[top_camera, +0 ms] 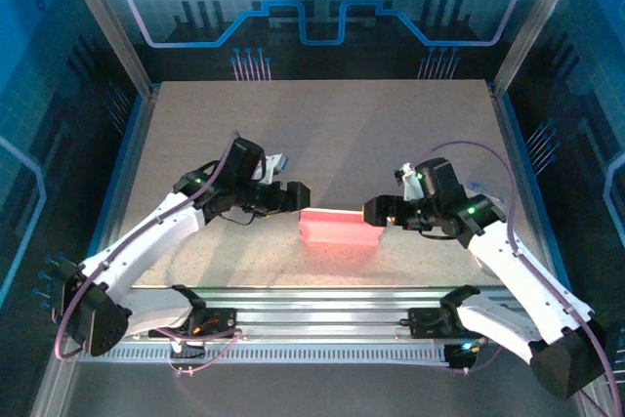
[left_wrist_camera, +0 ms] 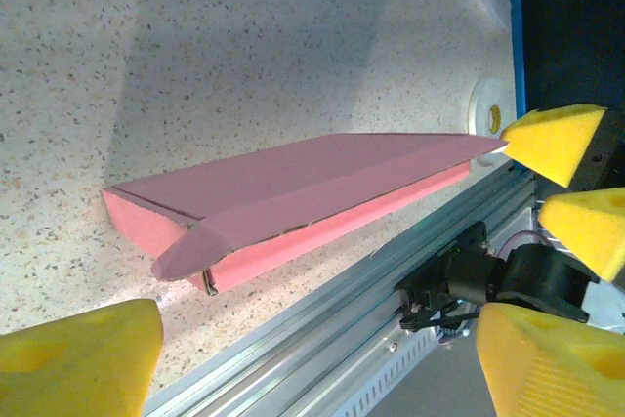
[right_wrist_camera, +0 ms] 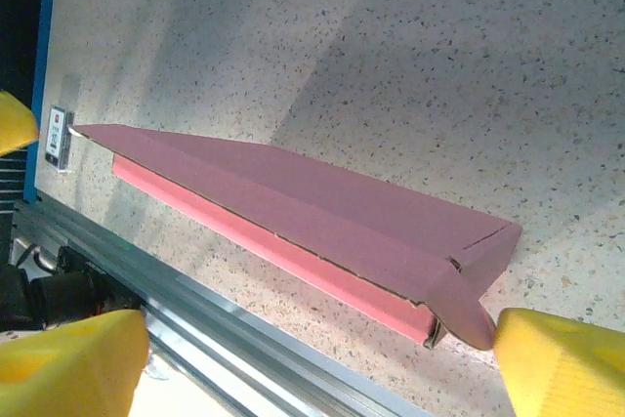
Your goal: Fold the paper box
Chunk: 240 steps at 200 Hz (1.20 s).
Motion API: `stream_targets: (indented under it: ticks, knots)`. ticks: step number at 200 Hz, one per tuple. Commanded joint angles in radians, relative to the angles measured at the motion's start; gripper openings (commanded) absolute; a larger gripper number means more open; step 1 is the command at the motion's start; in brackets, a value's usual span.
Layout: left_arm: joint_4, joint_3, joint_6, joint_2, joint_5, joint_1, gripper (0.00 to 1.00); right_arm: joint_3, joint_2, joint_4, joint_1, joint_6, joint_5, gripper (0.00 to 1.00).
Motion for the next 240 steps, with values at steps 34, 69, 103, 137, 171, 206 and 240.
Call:
stream_targets:
  ticks: [34,69,103,137,171,206,240]
  knots:
    - [-0.194,0.113,0.276,0.066,-0.083,0.006,0.72,0.084,0.019,-0.137,-0.010,-0.171,0.078,0.76]
    - [-0.188,0.138,0.319,0.114,-0.055,0.007,0.61,0.088,0.053,-0.140,0.002,-0.196,0.103,0.64]
    - [-0.190,0.159,0.340,0.159,-0.028,0.002,0.50,0.081,0.079,-0.126,0.010,-0.199,0.126,0.54]
    - [-0.190,0.166,0.354,0.181,-0.019,-0.001,0.43,0.078,0.090,-0.120,0.020,-0.198,0.136,0.45]
    - [-0.210,0.178,0.370,0.204,-0.027,-0.007,0.38,0.071,0.095,-0.114,0.028,-0.194,0.138,0.39]
    - [-0.229,0.177,0.390,0.212,-0.027,-0.016,0.36,0.063,0.099,-0.106,0.031,-0.190,0.139,0.35]
    - [-0.245,0.179,0.405,0.222,-0.039,-0.025,0.37,0.061,0.101,-0.103,0.033,-0.186,0.139,0.30]
